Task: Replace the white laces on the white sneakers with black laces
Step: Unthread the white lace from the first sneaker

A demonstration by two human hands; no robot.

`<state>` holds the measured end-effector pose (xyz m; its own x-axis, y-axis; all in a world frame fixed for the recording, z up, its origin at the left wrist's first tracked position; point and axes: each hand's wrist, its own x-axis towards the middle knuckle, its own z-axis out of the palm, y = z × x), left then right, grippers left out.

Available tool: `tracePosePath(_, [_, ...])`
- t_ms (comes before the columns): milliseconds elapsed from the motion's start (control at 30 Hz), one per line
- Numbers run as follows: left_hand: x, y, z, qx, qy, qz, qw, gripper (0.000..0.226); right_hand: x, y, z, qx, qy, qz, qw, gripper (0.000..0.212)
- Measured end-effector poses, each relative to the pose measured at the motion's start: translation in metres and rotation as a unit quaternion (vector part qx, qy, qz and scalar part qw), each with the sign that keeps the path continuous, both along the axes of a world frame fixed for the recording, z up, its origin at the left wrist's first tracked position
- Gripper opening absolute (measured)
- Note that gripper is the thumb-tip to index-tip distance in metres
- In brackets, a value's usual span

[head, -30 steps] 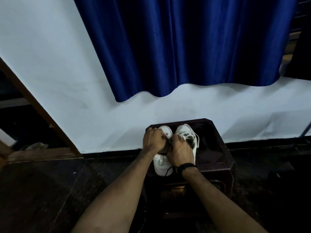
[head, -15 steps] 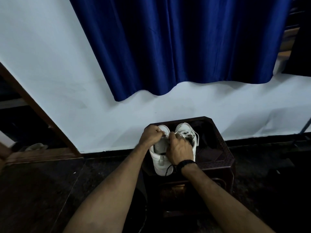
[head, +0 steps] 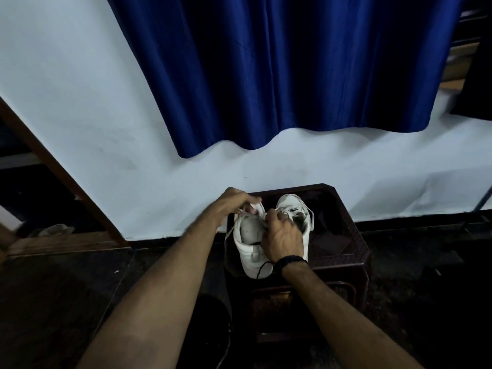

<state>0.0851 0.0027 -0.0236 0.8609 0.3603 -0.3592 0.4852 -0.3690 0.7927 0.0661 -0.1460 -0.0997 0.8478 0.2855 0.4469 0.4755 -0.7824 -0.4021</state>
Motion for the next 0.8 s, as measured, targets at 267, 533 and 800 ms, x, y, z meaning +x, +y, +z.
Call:
tracePosePath(267, [0.0,0.005,0.023,0.133,-0.011,-0.036,0.99,0.021,0.001,0.002,-0.002,-0.013,0.0,-0.008,1.0,0.026])
tracePosePath(533, [-0.007,0.011,0.032,0.113,-0.003,-0.02,0.993,0.027,0.002,0.004,-0.004,-0.01,-0.002,-0.015,1.0,0.024])
tracePosePath(800, [-0.022,0.009,0.025,-0.299,-0.128,0.017,0.945,0.023,0.001,0.003,-0.004,-0.009,0.016,-0.014,1.0,0.03])
